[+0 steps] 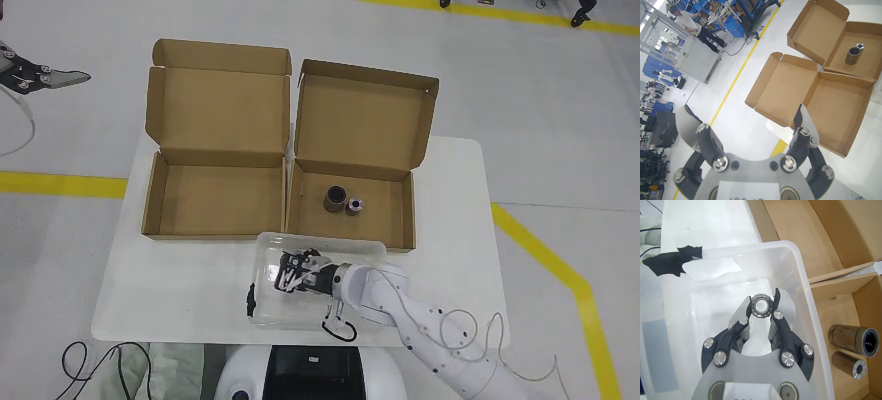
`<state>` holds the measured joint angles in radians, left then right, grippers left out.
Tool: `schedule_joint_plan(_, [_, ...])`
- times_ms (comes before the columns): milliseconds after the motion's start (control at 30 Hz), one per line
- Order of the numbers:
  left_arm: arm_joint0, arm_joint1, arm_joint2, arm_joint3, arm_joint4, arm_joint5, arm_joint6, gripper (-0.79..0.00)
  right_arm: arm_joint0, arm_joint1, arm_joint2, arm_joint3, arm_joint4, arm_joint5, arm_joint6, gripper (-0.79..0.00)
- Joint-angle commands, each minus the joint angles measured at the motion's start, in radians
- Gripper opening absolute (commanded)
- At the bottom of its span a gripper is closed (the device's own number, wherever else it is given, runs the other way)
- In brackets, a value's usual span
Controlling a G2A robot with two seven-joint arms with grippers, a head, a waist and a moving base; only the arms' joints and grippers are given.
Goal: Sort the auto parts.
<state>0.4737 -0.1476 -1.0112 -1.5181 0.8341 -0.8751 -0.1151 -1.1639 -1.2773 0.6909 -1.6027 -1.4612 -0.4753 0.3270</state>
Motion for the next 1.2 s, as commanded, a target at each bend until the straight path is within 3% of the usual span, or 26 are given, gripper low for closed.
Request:
schedule_joint_plan(0, [0.0,0.0,0.0,0.0,0.0,0.0,0.0,0.0,-0.013,0.006,0.017,0.0,0.004,-0.011,-0.033,-0.785])
schedule_joint_plan(133, [0.0,0.0,0.0,0.0,0.0,0.0,0.0,0.0,-0.032,0.015,0.047,0.019,0.008,-0.033,-0.089,-0.785])
schedule_joint_plan(600, [0.0,0.0,0.0,0.0,0.0,0.0,0.0,0.0,-0.007,0.013,0.054,0.057,0.009,-0.088,-0.101,-0.782])
schedule_joint_plan(667, [0.0,0.0,0.0,0.0,0.0,0.0,0.0,0.0,-0.004,0.018,0.056,0.04,0.006,-0.138,-0.051,-0.646])
schedule_joint_plan(867, [0.0,0.0,0.0,0.0,0.0,0.0,0.0,0.0,-0.025,0.028,0.074,-0.008,0.031,-0.181,0.053,-0.483])
schedule_joint_plan(1000, [0.0,0.0,0.0,0.0,0.0,0.0,0.0,0.0,-0.031,0.029,0.064,-0.009,0.03,-0.201,0.076,-0.4])
schedule_joint_plan(1167, [0.0,0.0,0.0,0.0,0.0,0.0,0.0,0.0,-0.018,0.023,0.036,0.001,0.021,-0.208,0.102,-0.394])
